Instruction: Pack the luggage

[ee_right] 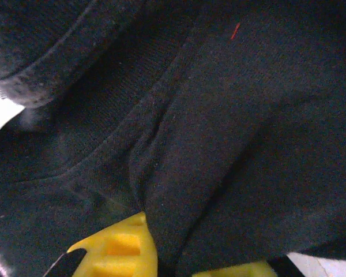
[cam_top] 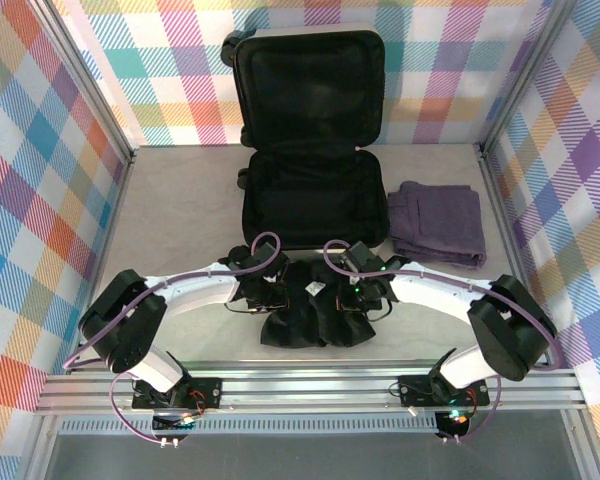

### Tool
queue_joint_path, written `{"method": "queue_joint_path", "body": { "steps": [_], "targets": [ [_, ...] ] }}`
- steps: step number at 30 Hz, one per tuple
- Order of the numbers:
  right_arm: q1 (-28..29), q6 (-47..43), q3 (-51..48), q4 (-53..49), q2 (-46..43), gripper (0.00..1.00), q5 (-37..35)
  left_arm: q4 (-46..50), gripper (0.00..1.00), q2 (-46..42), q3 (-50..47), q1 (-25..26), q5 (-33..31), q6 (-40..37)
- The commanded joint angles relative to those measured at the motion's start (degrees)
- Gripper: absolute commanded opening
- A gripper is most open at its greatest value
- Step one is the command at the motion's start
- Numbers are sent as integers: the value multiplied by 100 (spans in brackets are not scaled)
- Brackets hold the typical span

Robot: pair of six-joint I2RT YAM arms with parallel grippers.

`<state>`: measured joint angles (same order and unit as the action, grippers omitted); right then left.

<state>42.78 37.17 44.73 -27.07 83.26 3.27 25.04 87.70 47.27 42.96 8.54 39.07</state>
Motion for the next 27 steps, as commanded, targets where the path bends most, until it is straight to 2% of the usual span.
{"method": "queue_joint_path", "body": {
  "steps": [1,9,16,20,23,27],
  "targets": [
    [28,-196,329,-238,-396,3,-67,670,0,-546,352,78,-154,-349],
    [28,-521,945,-883,-960,0,-100,1153,0,-1238,899,74,-125,-487],
    [-36,-958,1732,-1282,-971,0,-89,1598,0,-1493,1527,12,-376,-726],
    [-253,-1235,2232,-1371,-842,0,12,1796,0,-1452,1885,-300,-389,-896],
    [-306,-1365,2657,-1525,-709,0,-42,1891,0,-1321,2208,-598,-83,-924],
    [-460,-1454,2992,-1497,-630,0,-2,2126,0,-1083,2755,-745,-95,-1175]
  ]
}}
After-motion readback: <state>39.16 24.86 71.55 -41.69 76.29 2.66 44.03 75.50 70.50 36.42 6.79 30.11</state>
